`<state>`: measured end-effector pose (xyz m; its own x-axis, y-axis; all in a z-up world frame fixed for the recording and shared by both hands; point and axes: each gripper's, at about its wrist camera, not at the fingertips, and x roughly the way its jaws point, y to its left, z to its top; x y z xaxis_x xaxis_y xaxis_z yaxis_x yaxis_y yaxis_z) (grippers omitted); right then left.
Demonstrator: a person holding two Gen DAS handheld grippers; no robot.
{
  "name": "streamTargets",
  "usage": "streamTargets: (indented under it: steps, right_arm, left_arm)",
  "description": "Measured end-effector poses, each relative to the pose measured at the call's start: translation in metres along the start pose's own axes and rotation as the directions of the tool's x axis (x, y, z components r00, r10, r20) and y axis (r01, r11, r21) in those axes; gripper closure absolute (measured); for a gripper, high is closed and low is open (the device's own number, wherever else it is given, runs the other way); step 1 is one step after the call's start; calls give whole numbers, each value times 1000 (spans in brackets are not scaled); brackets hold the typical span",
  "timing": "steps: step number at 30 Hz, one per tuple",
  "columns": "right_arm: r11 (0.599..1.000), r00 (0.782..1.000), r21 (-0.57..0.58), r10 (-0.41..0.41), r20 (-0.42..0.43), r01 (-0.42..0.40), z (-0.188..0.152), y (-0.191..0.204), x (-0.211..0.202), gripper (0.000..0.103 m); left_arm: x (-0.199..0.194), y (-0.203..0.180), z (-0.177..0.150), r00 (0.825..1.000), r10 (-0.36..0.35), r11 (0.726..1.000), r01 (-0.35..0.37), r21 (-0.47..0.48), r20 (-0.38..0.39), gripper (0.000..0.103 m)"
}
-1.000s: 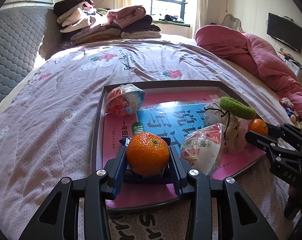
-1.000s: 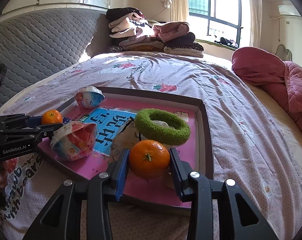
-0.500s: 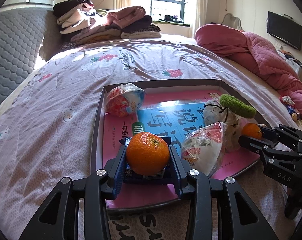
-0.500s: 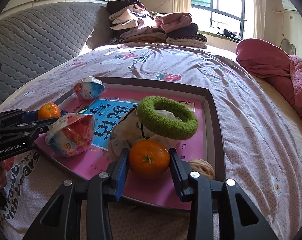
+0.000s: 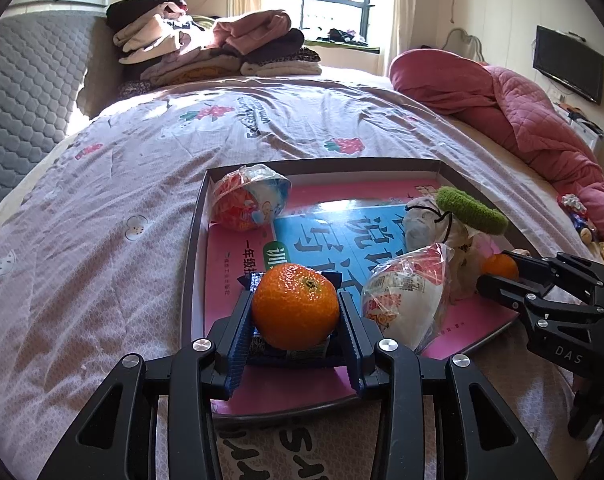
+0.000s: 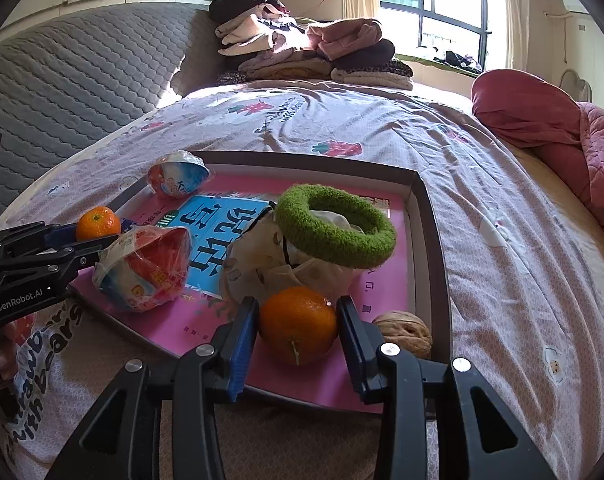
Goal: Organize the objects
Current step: 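Lower orange onto blue packet and open left gripper while right releases orange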
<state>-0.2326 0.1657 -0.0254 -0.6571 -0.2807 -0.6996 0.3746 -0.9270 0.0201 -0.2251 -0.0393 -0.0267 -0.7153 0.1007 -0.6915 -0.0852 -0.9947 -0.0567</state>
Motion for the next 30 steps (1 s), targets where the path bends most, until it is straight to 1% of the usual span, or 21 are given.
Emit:
streamTargets:
  steps: [3,5,8,23,26,30]
  right_arm:
    - [1000,1000,1,-3,-1,3,0,1,0,63]
    - [1000,1000,2,-5,-2,5,0,1,-1,63]
    - [1000,1000,6,-7,1,7,0,1,-2,63]
    - [1000,999,16,-21,24,21,2,-2,-12,63]
    - [1000,999,12,-24,29,24,3,-1,-14,60]
    - [1000,999,10,-25,32,25,3,0,-15,58]
  left_arm:
    - [0,0,-1,1000,-4,1000,4,-1,0,60]
    - [0,0,-1,1000,-16,1000,16,-6,-2,54]
    - [-1,1,-1,1000,-17,1000,17,-11,2,51]
    - [-7,3,3,1000,2,1000,-2,-21,20,49]
    - [-9,2,4,1000,8,1000,-7,-23,23,49]
    - [-13,0,5,1000,9,1000,-9,-21,29,49]
